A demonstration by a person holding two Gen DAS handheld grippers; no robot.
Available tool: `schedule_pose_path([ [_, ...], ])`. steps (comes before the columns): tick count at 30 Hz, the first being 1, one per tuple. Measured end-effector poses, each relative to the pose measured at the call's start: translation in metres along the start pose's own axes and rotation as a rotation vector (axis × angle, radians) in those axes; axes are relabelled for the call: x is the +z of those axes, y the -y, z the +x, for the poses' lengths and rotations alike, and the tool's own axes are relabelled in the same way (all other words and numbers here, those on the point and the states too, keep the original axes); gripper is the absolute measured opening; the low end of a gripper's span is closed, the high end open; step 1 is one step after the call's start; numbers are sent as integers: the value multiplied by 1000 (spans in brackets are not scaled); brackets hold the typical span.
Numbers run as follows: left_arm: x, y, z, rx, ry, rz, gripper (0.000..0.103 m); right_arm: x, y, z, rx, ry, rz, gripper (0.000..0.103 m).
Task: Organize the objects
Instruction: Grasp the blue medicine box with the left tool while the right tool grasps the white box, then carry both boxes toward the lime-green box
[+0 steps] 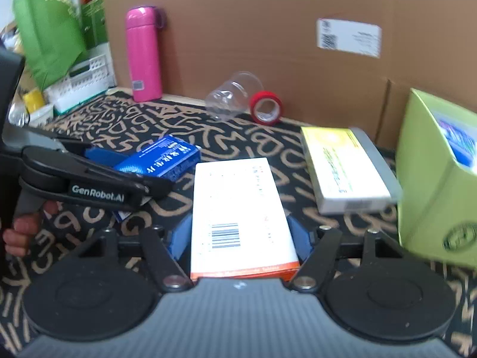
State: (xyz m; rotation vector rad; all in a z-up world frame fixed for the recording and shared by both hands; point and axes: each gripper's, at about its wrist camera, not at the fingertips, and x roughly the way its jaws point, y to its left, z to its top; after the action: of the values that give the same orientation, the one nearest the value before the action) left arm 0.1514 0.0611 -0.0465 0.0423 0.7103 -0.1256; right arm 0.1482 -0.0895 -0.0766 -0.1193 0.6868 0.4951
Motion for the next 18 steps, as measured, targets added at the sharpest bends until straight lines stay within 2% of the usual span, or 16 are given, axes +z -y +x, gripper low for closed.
schedule_pose_path([
  [5, -3, 5, -4, 5, 3, 17, 61, -11, -11, -10, -21, -14, -63, 72],
  [6, -2, 6, -3, 7, 0, 13, 64, -11, -13, -9, -18, -11, -63, 76],
  [10, 2, 9, 1, 25, -10, 0, 74, -8, -14, -4, -13, -8, -34, 76],
  [14, 3, 11, 4, 43, -6, -2, 75, -8, -12, -1, -16, -5, -20, 76],
  [16, 4, 11, 4, 43, -7, -4, 70, -9, -10, 0, -18, 1, -12, 74],
  [17, 4, 12, 4, 42, -7, -3, 69, -9, -10, -1, -27, 4, -11, 68],
  [18, 4, 13, 4, 46, -9, 0, 69, -10, -9, -2, -29, 6, -11, 66],
])
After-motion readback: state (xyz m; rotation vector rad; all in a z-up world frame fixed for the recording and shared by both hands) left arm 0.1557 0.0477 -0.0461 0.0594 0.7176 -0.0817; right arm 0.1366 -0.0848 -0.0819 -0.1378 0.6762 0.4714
